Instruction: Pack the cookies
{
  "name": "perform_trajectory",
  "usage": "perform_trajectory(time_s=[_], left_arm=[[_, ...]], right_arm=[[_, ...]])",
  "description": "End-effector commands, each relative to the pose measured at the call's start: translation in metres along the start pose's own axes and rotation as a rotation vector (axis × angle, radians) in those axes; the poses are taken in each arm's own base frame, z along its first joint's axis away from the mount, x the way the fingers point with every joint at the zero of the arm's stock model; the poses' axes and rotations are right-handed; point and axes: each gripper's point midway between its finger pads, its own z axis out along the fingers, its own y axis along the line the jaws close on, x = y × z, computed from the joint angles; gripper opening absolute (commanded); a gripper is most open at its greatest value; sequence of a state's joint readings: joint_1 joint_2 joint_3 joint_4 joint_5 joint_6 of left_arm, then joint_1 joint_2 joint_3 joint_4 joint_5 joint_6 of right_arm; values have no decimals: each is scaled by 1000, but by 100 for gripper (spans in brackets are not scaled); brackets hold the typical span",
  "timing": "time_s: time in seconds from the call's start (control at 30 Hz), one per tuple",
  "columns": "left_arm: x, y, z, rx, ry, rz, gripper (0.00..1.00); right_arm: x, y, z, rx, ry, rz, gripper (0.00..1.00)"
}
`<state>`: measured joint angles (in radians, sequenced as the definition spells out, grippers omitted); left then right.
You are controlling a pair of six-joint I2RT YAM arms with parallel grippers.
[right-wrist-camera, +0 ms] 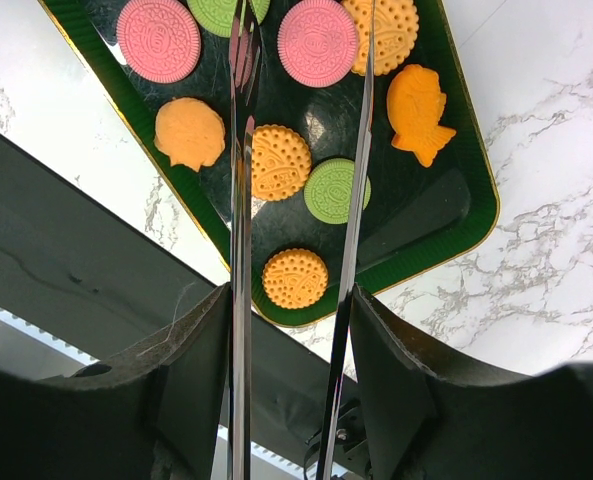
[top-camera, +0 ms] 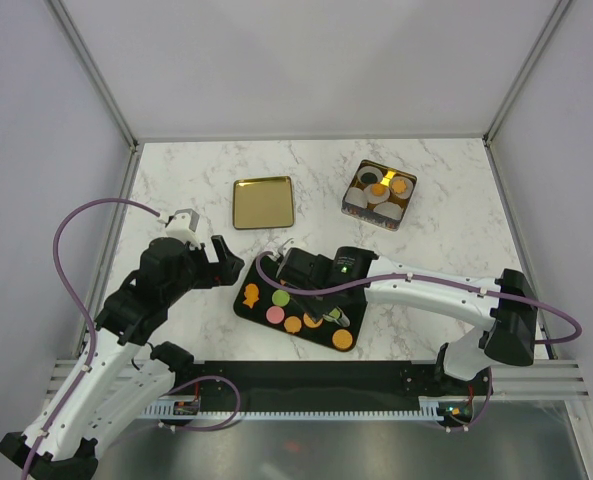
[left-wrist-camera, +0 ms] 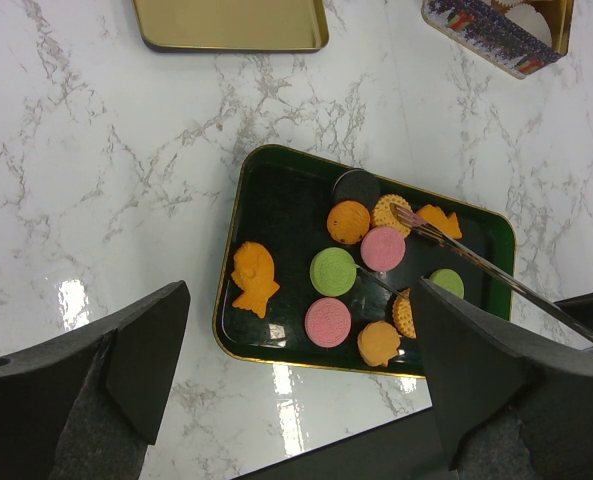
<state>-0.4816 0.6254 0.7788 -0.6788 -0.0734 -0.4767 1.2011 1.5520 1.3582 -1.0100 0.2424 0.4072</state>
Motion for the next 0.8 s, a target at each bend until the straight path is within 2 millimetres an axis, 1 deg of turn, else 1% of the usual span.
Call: perform_trajectory(time_s=[0.0,0.77], left_arm=[[-7,0,-1,0,-27,17,100],[-6,0,-1,0,-27,15,100]], right_arm=[[-2,-1,-1,16,-11,8,57],[7,-5,9,46,20,-3,55]])
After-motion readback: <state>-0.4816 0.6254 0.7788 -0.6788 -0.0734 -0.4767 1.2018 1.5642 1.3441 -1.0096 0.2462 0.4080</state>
